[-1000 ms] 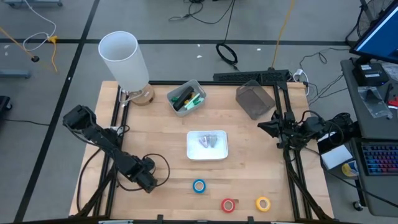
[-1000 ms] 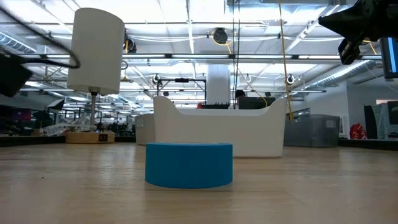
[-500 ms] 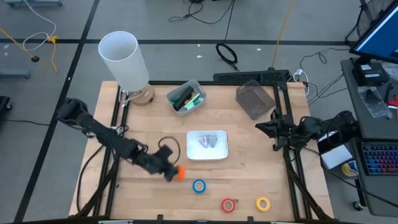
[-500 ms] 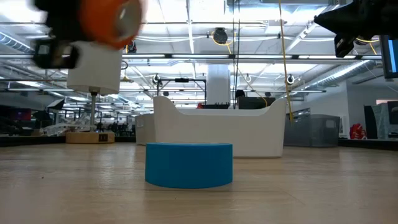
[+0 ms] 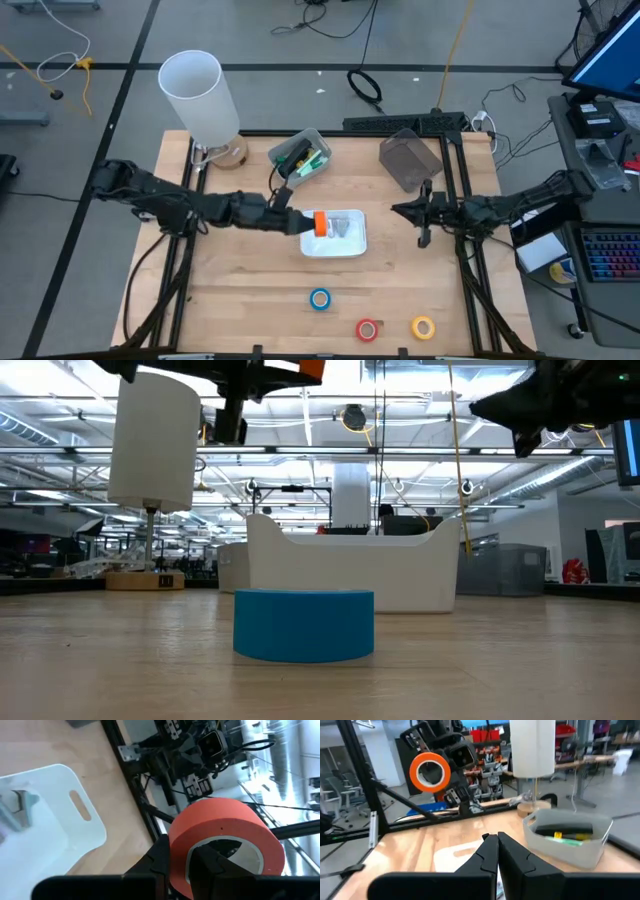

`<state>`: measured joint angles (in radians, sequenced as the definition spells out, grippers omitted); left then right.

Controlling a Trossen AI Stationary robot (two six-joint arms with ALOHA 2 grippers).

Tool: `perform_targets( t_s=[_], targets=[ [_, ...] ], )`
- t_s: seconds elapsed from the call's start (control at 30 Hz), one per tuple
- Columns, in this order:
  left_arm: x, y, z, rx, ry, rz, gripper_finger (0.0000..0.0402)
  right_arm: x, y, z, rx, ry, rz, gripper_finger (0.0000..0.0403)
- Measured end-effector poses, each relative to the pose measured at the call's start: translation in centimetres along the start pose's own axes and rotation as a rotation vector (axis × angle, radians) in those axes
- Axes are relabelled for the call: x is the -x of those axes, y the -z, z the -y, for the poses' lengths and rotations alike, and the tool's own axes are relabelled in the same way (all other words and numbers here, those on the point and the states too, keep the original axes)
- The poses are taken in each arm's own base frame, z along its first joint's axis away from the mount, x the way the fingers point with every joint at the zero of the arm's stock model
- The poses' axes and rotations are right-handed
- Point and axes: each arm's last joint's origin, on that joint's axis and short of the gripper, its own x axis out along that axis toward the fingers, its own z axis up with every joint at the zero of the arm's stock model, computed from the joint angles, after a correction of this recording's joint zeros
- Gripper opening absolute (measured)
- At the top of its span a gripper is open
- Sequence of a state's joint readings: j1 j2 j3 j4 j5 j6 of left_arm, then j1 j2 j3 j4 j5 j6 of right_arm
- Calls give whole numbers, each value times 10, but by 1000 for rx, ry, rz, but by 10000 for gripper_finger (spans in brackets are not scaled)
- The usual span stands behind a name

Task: Pick and place Stapler, Stapler remover, tape
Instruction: Put the orange tape into the black bin

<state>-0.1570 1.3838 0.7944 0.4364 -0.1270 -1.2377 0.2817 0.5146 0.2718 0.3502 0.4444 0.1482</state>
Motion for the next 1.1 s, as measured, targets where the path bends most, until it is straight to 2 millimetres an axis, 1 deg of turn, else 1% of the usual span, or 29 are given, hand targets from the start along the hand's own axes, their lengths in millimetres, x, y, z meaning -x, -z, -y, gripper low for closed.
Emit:
perform_targets(
  t_s=[0.1, 0.2, 0.3, 0.47, 0.6, 0.73, 0.83, 0.93, 1.1],
  targets=[
    [-1, -10, -1, 24, 31, -20, 40, -8, -3, -2, 28, 3, 52, 1],
    [-2, -18, -1, 69, 69, -30, 41, -15, -6, -5, 56, -18, 117, 15],
    [-2, -23, 0, 106, 94, -46, 41, -21, -9, -7, 61, -15, 171, 43],
    [-2, -27, -2, 153, 94, -61, 41, -35, -18, -10, 40, 1, 228, 107],
    [-2, -29, -2, 174, 96, -66, 41, -56, -30, -16, 64, 2, 196, 152],
    [-2, -27, -2, 189, 102, -78, 41, -85, -40, -21, 145, -21, 98, 180],
    [-1, -22, 1, 190, 113, -97, 41, -104, -48, -22, 203, -10, 46, 193],
    [-1, -17, 3, 188, 120, -122, 41, -119, -57, -25, 239, -60, 37, 202],
    [-1, -12, 4, 187, 119, -129, 42, -133, -65, -30, 246, -164, 8, 210]
  ],
)
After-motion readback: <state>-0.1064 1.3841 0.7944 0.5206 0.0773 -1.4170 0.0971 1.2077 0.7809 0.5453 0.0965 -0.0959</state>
